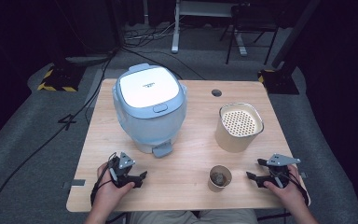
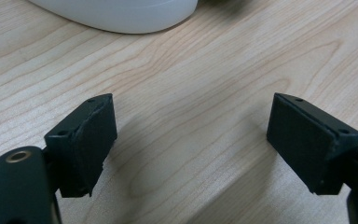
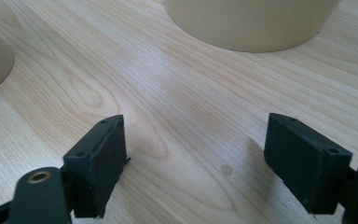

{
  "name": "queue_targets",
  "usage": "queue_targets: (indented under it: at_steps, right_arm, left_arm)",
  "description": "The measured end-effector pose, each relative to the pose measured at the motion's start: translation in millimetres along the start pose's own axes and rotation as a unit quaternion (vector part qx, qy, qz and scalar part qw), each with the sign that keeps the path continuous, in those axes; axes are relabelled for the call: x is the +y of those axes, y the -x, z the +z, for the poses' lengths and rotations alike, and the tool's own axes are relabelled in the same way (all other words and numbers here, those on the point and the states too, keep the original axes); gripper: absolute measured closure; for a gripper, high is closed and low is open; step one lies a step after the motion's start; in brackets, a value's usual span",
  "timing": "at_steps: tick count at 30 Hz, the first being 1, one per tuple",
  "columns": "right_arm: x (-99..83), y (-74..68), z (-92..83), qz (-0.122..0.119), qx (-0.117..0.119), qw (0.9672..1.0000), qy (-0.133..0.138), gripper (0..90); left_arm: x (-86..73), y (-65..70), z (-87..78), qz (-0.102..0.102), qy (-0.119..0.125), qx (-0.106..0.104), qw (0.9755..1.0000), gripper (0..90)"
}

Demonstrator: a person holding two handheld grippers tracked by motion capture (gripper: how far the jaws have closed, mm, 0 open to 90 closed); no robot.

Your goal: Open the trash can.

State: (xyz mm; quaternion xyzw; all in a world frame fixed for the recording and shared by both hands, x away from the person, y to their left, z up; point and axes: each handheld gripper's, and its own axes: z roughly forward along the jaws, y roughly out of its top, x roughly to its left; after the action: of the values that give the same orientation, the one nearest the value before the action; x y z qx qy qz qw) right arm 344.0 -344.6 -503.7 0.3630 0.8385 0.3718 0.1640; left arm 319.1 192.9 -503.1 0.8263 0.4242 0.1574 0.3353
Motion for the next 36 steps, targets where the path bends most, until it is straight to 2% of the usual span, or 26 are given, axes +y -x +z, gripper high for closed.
queue_targets:
  at_steps: [2, 3, 4, 5, 7, 9, 11, 13, 14, 15, 16, 18, 20, 21, 23, 24, 25, 27, 28, 31, 33, 36]
  right_arm:
    - [0.0, 0.0, 0.0, 0.0, 0.0, 1.0, 0.0, 21.3]
    - [0.0, 0.0, 0.0, 0.0, 0.0, 1.0, 0.0, 21.4]
    - [0.0, 0.0, 0.0, 0.0, 0.0, 1.0, 0.0, 21.3]
    - [0.0, 0.0, 0.0, 0.0, 0.0, 1.0, 0.0, 21.3]
    - [0.0, 0.0, 0.0, 0.0, 0.0, 1.0, 0.0, 21.3]
    - [0.0, 0.0, 0.0, 0.0, 0.0, 1.0, 0.0, 21.3]
    - [0.0, 0.0, 0.0, 0.0, 0.0, 1.0, 0.0, 21.3]
    - [0.0, 0.0, 0.0, 0.0, 0.0, 1.0, 0.0, 21.3]
    - [0.0, -0.1, 0.0, 0.0, 0.0, 1.0, 0.0, 21.3]
    - [0.0, -0.1, 0.0, 0.0, 0.0, 1.0, 0.0, 21.3]
    - [0.0, -0.1, 0.0, 0.001, 0.0, 1.0, 0.0, 21.3]
    - [0.0, 0.0, 0.0, 0.0, 0.0, 1.0, 0.0, 21.3]
    - [0.2, 0.2, 0.2, 0.0, 0.001, 1.0, 0.0, 21.4]
    - [0.2, 0.2, 0.2, 0.0, 0.001, 1.0, 0.0, 21.4]
    - [0.4, 0.4, 0.5, 0.001, 0.001, 1.0, 0.001, 21.4]
    - [0.5, 0.4, 0.6, 0.001, 0.0, 1.0, 0.0, 21.4]
    - [0.5, 0.4, 0.6, 0.001, 0.0, 1.0, 0.0, 21.4]
    - [0.5, 0.3, 0.6, 0.001, 0.0, 1.0, 0.0, 21.4]
    - [0.5, 0.3, 0.6, 0.001, 0.0, 1.0, 0.0, 21.4]
    - [0.5, 0.3, 0.6, 0.001, 0.0, 1.0, 0.001, 21.4]
    - [0.5, 0.3, 0.6, 0.001, 0.0, 1.0, 0.0, 21.4]
    - [0.5, 0.3, 0.6, 0.001, 0.0, 1.0, 0.0, 21.4]
  left_arm:
    - [0.4, 0.4, -0.7, -0.001, 0.0, 0.001, 1.0, 19.3]
    - [1.6, 0.0, -2.1, 0.003, -0.005, 0.002, 1.0, 22.6]
    - [3.4, -0.1, -4.2, 0.006, -0.006, -0.001, 1.0, 29.8]
    - [3.4, -0.1, -4.2, 0.006, -0.006, -0.001, 1.0, 29.9]
    - [5.4, -1.7, -7.3, 0.01, -0.001, -0.007, 0.9999, 35.0]
    - [7.1, -2.8, -11.0, 0.007, 0.004, -0.014, 0.9999, 36.0]
    - [10.1, -5.0, -16.3, 0.014, 0.006, -0.02, 0.9997, 42.5]
    - [14.9, -6.4, -23.0, 0.012, 0.014, -0.036, 0.9992, 44.7]
    - [17.9, -7.1, -27.1, 0.013, 0.019, -0.047, 0.9987, 52.0]
    - [21.1, -7.7, -31.5, 0.016, 0.023, -0.056, 0.998, 52.0]
    - [27.6, -8.8, -40.5, 0.027, 0.035, -0.072, 0.9965, 56.1]
    - [30.8, -9.4, -45.4, 0.026, 0.037, -0.078, 0.9959, 59.5]
    - [36.9, -11.3, -54.0, 0.026, 0.049, -0.085, 0.9948, 66.7]
    - [39.6, -12.7, -58.2, 0.025, 0.055, -0.088, 0.9943, 66.7]
    - [44.3, -15.2, -65.5, 0.018, 0.067, -0.1, 0.9926, 70.7]
    - [46.2, -16.6, -68.9, 0.015, 0.071, -0.108, 0.9915, 75.6]
    - [48.0, -18.0, -71.9, 0.013, 0.076, -0.114, 0.9905, 75.6]
    - [51.7, -20.5, -77.5, 0.016, 0.083, -0.119, 0.9893, 79.5]
    - [53.7, -21.9, -80.4, 0.024, 0.088, -0.12, 0.9886, 81.9]
    - [60.3, -23.2, -89.3, 0.024, 0.102, -0.141, 0.9845, 88.1]
    - [65.8, -25.0, -95.2, 0.028, 0.119, -0.145, 0.9818, 89.5]
    - [74.8, -25.3, -102.7, 0.02, 0.141, -0.165, 0.9758, 89.9]
